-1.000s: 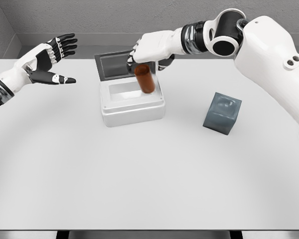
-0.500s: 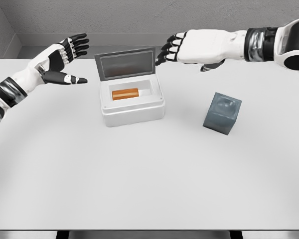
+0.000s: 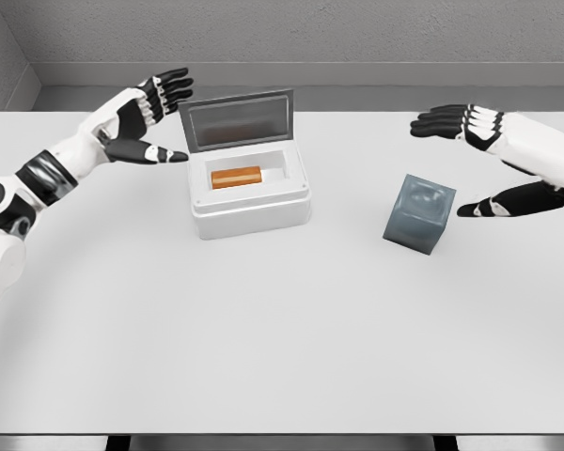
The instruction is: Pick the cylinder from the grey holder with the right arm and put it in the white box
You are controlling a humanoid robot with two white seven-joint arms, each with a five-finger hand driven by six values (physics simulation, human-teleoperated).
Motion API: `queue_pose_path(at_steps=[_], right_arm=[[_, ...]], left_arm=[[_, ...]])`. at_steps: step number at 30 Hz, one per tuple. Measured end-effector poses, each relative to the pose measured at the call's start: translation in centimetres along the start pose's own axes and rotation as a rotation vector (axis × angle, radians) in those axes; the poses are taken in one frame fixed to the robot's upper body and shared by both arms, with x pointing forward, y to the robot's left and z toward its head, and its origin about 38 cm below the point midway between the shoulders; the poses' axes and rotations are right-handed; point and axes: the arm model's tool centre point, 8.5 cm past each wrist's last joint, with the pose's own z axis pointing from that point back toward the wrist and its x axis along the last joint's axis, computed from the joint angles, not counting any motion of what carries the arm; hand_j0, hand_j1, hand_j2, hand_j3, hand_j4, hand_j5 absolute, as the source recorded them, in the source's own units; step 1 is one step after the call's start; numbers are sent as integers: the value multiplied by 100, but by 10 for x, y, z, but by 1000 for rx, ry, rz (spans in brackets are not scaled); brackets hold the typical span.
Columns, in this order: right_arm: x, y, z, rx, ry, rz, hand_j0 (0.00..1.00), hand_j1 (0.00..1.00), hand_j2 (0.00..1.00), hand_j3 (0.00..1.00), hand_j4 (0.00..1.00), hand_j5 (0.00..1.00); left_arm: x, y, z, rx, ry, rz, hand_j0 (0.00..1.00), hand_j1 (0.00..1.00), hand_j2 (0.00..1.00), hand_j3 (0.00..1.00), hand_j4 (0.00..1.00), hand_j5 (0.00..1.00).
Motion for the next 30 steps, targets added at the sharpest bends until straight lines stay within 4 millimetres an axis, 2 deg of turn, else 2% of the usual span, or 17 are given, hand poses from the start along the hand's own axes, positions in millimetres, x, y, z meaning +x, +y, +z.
queue_pose_path(at_steps=[2,4,15,19,21,25,30], right_arm=[[-3,26,5,-20,7,-76,100,100,100,100,100,100],[-3,43,5,-47,2,-128,100,100,100,100,100,100],[-3,46,0,-96,-12,-139,100,100,100,100,100,100],[-3,46,0,-97,-12,-141,100,100,100,100,100,100],[-3,46,0,-98,-12,-141,100,100,100,100,100,100],[-3,47,0,-97,-12,-141,100,100,100,100,100,100],[-3,47,0,-97,-13,-141,100,100,100,100,100,100]], left_arm=[[-1,-2,0,-4,-2,1,100,100,100,100,100,100],[1,-5,1,-12,-5,-5,100,100,100,100,100,100],[11,-11,0,-34,-36,-19,100,100,100,100,100,100],[6,2,22,-13,11,-43,100,100,100,100,100,100],[3,11,39,-1,49,-62,100,100,100,100,100,100],[15,30,72,11,107,-132,100,100,100,100,100,100],[34,50,94,28,144,-199,100,100,100,100,100,100]])
